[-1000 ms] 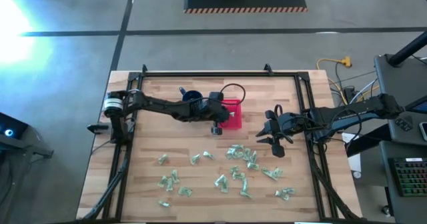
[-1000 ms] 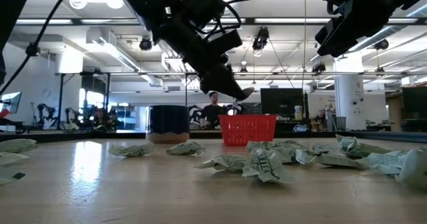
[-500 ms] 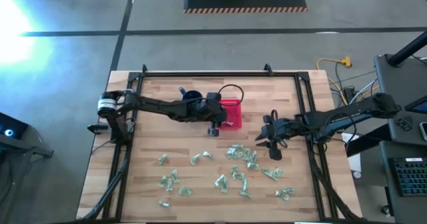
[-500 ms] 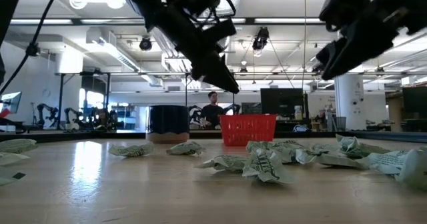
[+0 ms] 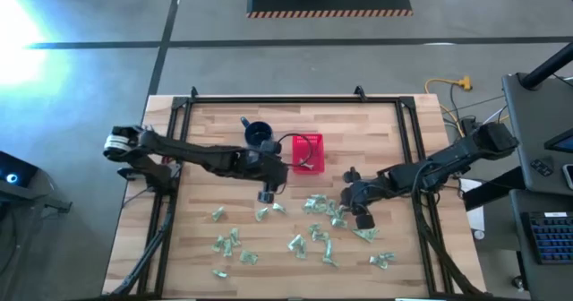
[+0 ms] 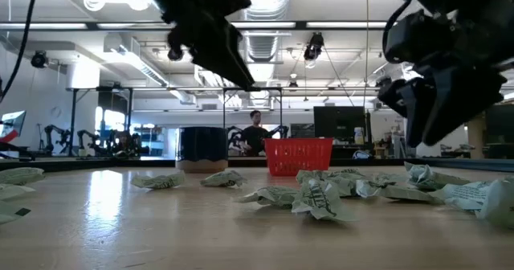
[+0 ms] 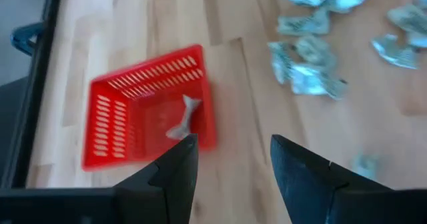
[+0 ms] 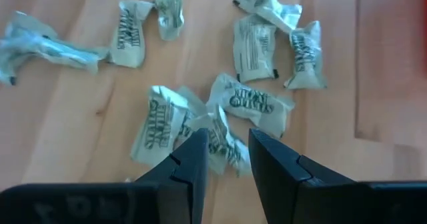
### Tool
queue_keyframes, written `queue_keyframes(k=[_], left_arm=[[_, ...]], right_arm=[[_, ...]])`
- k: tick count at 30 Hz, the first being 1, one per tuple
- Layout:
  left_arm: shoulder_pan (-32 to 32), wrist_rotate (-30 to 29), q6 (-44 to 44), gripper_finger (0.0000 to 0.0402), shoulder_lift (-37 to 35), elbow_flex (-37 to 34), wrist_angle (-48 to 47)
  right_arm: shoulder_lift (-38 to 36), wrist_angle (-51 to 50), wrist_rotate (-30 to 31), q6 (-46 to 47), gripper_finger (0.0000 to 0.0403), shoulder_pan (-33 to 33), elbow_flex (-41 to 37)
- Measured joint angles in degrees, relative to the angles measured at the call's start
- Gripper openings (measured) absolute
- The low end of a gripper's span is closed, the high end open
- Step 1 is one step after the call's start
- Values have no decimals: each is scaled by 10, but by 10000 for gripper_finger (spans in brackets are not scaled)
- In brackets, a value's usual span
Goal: Pick and place items into bin
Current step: Put the green stevia packet into the red bin
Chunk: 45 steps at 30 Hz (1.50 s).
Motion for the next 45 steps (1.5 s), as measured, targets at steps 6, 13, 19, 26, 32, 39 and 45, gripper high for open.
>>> queue_keyframes(k=[6, 13, 19, 26, 32, 39, 45], left_arm=[[-19, -1, -44, 171, -49, -44, 7], [-27, -4, -100, 171, -100, -104, 18], [-30, -4, -133, 171, -129, -149, 45], [-34, -5, -153, 171, -152, -177, 49], [-44, -5, -164, 171, -160, -181, 39], [-69, -6, -165, 171, -158, -181, 28], [-93, -5, -166, 171, -155, -182, 26]], right_arm=[[44, 3, 0, -4, 100, 0, 0], [53, 1, 13, -3, 99, 0, 2], [52, 0, 24, -6, 61, 0, 1], [44, 1, 43, -5, 10, 0, 6], [27, 3, 77, -19, 9, 0, 36], [-4, -1, 190, -88, 9, -2, 74], [2, 65, 305, -164, 9, -40, 87]])
